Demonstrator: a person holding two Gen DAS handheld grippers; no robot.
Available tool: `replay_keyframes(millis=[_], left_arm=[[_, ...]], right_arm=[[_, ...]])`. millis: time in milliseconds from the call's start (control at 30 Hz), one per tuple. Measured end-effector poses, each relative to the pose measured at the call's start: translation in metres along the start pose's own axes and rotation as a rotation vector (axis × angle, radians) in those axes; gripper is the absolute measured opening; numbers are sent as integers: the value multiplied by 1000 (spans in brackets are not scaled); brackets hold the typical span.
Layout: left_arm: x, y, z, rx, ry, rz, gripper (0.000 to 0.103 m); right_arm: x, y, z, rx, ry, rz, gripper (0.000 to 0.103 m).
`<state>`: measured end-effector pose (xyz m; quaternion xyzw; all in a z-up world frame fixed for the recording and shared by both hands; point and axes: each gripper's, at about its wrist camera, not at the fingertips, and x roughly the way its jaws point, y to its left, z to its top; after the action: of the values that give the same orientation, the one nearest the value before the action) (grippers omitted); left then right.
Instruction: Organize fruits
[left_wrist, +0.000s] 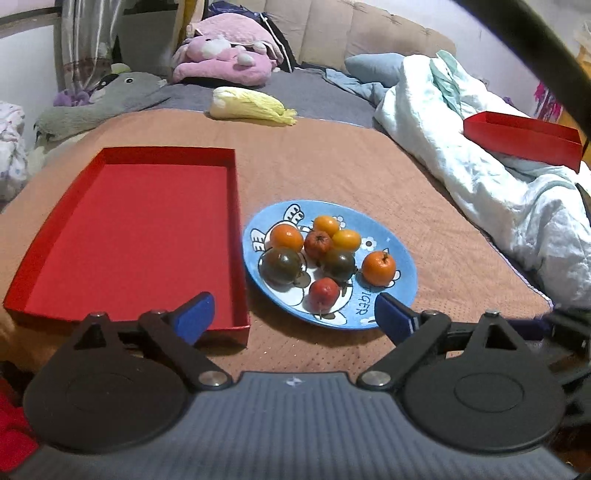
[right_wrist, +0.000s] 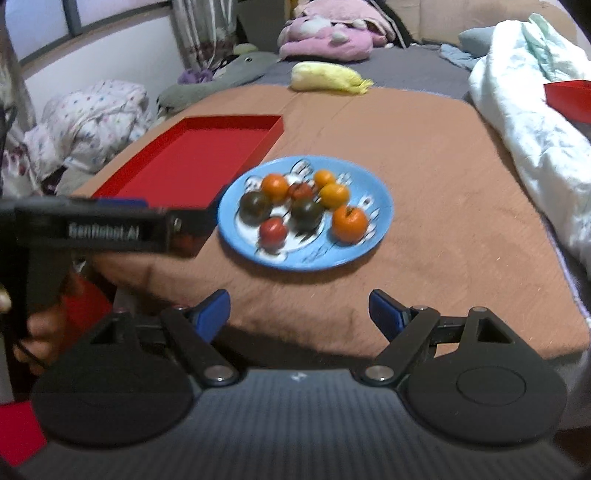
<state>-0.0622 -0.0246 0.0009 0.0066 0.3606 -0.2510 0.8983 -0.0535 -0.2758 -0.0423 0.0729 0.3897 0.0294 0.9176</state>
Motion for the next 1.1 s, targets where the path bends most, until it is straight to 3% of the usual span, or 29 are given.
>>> replay_keyframes(millis=[233,367,567,1100], left_arm=[[-13,-12,-5,63,-14,21,96],[-26,-22,-9,125,-66,26,103],[-28,-36,-11,198,-65,95,103],[-31,-39,-12,210,-79,93,103]], right_arm=[[0,21,-11,-45,25,41,84],[-2,27,-13,-57,26,53,84],[-5,31,-16,-68,25,60,84],[-7,33,-17,-79,26,65,84]])
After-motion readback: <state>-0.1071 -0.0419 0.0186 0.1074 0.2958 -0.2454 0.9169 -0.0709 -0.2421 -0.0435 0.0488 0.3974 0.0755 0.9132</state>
